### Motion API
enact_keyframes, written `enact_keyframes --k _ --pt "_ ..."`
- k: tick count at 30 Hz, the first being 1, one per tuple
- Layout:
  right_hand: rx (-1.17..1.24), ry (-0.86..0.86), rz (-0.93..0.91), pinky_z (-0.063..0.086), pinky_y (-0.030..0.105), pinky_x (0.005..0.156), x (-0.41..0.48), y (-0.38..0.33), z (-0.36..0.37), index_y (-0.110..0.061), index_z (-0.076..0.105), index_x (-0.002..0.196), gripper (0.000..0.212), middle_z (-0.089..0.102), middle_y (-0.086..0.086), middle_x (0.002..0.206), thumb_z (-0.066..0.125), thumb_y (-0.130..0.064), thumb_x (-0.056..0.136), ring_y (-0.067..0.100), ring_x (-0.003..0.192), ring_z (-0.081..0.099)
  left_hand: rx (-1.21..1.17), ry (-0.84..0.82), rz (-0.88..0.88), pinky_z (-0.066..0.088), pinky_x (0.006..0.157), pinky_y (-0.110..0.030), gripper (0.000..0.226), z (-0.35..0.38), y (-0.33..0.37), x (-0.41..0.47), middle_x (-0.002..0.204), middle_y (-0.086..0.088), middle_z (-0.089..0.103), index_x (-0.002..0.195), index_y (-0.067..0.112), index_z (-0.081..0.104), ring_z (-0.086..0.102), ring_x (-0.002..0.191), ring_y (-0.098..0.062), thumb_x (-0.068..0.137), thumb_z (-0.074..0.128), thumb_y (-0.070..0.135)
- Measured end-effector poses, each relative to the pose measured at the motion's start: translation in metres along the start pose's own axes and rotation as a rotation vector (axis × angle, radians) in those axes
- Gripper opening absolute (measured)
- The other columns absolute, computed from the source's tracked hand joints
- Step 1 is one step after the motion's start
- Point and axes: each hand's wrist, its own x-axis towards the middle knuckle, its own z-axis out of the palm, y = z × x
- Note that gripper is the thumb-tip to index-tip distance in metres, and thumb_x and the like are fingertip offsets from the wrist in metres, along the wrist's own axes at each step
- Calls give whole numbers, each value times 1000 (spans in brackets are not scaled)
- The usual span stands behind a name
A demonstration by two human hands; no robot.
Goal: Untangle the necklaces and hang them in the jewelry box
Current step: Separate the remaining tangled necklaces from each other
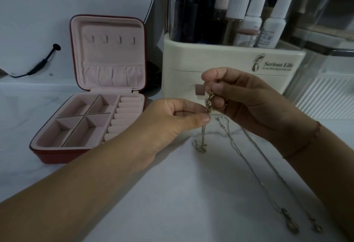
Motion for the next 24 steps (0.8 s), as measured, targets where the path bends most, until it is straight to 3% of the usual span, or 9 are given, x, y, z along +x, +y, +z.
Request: enact_keyframes --k 4,7,10,13,15,16,18,19,24 --pt "25 1 -12 48 17 63 0 -1 0 -9 65 97 21 59 4 78 53 -2 81 7 60 54 23 -4 17 50 76 -13 19 1 0 0 80 0 75 81 17 72 67 76 -3 63 74 24" --pt "20 10 11 47 15 60 0 0 -1 -8 66 97 20 59 7 81 56 -3 81 8 62 51 55 8 13 48 86 -23 7 0 1 0 78 3 73 84 15 71 64 75 -1 78 69 16" --pt "-102 21 48 43 15 60 0 1 -3 -8 67 99 22 55 17 90 64 -7 77 12 65 45 56 36 17 47 90 -29 12 1 3 -1 79 2 73 87 11 72 63 75 -1 83 65 19" --pt "-337 29 107 48 38 85 0 3 -4 -13 73 95 24 64 20 90 72 -17 71 32 80 53 56 83 15 48 97 -33 23 0 2 0 82 -1 74 85 9 73 66 86 -13 80 64 30" --pt "-439 -3 137 40 57 100 -2 3 -4 -13 73 95 27 68 22 100 76 -23 71 44 98 58 53 103 9 48 99 -37 27 -1 2 1 84 -2 74 83 11 74 66 93 -21 76 65 36" --pt "-471 -5 146 44 57 97 -2 3 -4 -12 73 94 28 69 20 97 75 -24 69 42 96 59 54 109 8 48 99 -37 26 -2 1 1 84 -2 73 83 13 75 65 90 -19 75 66 36" --pt "-497 40 153 52 33 70 -3 2 -4 -13 74 88 26 66 10 76 71 -25 65 23 69 54 64 118 10 49 96 -33 18 -2 0 2 83 2 72 86 17 75 62 84 -10 78 68 31" --pt "-493 68 149 45 23 59 -3 2 -4 -12 73 85 25 60 7 68 70 -26 64 15 60 47 70 125 12 50 94 -30 14 -3 -1 2 82 3 72 86 18 75 62 83 -8 79 68 28" --pt "-390 56 129 40 20 59 -2 4 -2 -11 68 78 15 52 6 66 70 -25 71 10 60 45 65 140 -7 51 90 -31 11 -3 0 3 78 3 73 83 17 76 62 78 -8 77 71 24"
